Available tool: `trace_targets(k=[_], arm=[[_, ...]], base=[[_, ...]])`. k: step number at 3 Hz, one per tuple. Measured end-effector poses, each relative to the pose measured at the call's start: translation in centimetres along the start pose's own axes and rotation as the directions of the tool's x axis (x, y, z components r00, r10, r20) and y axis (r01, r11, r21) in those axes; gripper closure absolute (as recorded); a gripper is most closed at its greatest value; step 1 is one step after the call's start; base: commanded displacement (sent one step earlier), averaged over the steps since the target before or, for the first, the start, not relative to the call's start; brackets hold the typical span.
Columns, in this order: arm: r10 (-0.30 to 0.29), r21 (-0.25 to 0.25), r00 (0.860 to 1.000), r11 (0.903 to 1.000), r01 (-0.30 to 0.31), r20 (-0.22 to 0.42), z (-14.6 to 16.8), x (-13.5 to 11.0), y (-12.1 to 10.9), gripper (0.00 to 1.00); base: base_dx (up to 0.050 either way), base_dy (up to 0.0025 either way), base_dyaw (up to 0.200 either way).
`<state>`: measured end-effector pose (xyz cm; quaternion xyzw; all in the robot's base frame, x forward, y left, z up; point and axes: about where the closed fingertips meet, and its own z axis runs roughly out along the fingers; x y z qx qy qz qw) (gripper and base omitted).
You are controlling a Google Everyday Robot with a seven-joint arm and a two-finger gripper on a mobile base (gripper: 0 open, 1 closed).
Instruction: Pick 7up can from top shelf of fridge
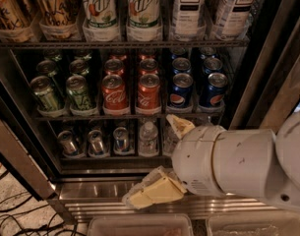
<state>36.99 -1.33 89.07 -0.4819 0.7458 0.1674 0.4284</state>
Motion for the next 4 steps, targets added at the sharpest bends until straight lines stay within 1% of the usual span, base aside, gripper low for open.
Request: trace_targets(k=[1, 2, 3, 4], arm=[[-0.038, 0.043, 0.999, 0.9984, 0.037, 0.025, 0.4, -0.1, -0.5, 0.0], [-0.108, 0.122, 0.992, 0.9877, 0.099, 0.07, 1.4, -0.7, -2.0, 0.0], [-0.188, 0.174, 0.976, 0.9704, 0.168, 0.109, 1.6, -2.4, -3.5, 0.0], [-0.24, 0.234, 0.952, 0.9526, 0.194, 0.187, 1.2, -5.1, -4.9, 0.0]], base=[[0.0, 0.0, 0.0], [0.0, 0.0, 0.0], [0.0, 0.0, 0.0], [0.0, 0.0, 0.0]])
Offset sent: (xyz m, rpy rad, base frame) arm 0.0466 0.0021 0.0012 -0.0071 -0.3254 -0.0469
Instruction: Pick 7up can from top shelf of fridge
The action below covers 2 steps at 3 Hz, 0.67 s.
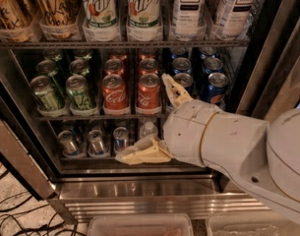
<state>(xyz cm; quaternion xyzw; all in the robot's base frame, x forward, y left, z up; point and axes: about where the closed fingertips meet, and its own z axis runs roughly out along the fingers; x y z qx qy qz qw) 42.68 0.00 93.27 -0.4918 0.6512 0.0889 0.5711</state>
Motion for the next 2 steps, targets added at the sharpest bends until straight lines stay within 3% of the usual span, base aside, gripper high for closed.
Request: trace_targets(k=[2], arm=[[-0.026, 0.008, 0.999, 0.9996, 0.026, 0.031, 0.42, -1.09, -0.05, 0.0]], base=[[0.0, 0.0, 0.0]])
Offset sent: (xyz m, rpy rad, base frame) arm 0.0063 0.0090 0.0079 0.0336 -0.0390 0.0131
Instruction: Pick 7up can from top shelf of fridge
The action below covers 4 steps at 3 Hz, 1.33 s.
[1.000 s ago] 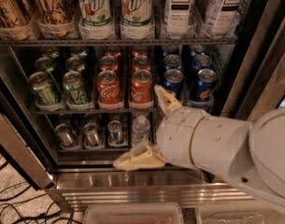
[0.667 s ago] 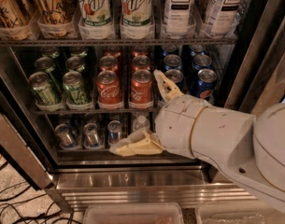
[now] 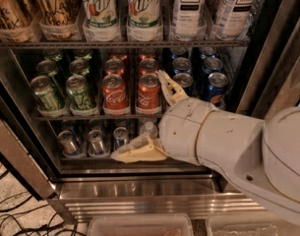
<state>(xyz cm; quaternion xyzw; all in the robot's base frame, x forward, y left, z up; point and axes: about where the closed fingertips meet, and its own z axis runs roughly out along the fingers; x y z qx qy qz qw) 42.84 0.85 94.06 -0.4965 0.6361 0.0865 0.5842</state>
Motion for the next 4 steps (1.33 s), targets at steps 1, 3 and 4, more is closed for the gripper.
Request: trace_targets(k=[1, 3, 4], arm=[[0.031, -0.001, 0.996, 0.9995, -0.031, 0.083, 1.4, -1.5, -1.1, 0.0], [0.058, -0.003, 0.983, 0.9983, -0.058, 0.173, 2.7, -2.8, -1.9, 0.0], [0.067, 0.022, 0.979, 0.9971, -0.073, 0.192, 2.5, -3.0, -2.5, 0.0]], base=[[0.0, 0.0, 0.0], [0.0, 0.0, 0.0], [0.0, 0.0, 0.0]])
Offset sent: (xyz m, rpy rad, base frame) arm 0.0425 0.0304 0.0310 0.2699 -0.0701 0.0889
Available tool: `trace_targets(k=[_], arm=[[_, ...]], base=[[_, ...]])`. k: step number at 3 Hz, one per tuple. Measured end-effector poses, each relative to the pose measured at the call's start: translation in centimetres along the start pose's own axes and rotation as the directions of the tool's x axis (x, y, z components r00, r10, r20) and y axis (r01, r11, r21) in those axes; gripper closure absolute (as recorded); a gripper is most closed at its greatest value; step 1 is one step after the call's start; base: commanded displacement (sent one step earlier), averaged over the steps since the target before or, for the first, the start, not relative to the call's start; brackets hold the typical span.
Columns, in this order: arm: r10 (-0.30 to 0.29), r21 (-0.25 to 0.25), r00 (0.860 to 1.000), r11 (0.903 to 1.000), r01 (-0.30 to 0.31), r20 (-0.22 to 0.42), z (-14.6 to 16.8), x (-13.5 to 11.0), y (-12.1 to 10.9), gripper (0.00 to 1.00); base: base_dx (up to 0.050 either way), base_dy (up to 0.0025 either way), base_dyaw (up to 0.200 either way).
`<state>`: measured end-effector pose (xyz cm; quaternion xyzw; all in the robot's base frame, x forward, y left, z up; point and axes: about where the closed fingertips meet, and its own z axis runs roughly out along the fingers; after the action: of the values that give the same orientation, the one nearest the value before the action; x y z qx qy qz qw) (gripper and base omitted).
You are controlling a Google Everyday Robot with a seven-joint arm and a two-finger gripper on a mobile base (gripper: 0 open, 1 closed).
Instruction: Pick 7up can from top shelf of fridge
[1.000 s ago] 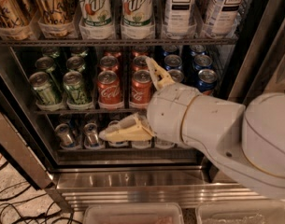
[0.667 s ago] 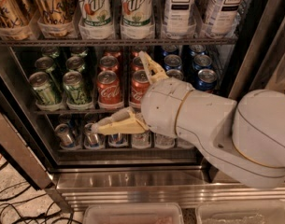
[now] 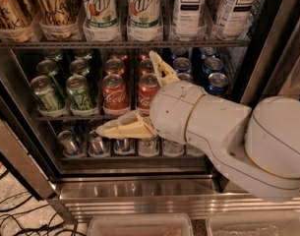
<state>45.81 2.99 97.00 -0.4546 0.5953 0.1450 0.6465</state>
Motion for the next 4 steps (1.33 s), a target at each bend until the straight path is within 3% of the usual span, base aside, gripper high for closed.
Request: trace_targets(k=[2, 3, 4], arm=[[0.02, 0.077, 0.998, 0.9967, -0.025, 0.066, -0.7, -2.1, -0.8, 0.0], [0.06, 0.142, 0.992, 0.987, -0.076, 0.112, -2.2, -3.5, -1.0, 0.0], [0.06, 0.142, 0.992, 0.987, -0.076, 0.112, -2.2, -3.5, -1.0, 0.0]], base=[[0.0, 0.0, 0.0], [0.0, 0.0, 0.0], [0.0, 0.0, 0.0]])
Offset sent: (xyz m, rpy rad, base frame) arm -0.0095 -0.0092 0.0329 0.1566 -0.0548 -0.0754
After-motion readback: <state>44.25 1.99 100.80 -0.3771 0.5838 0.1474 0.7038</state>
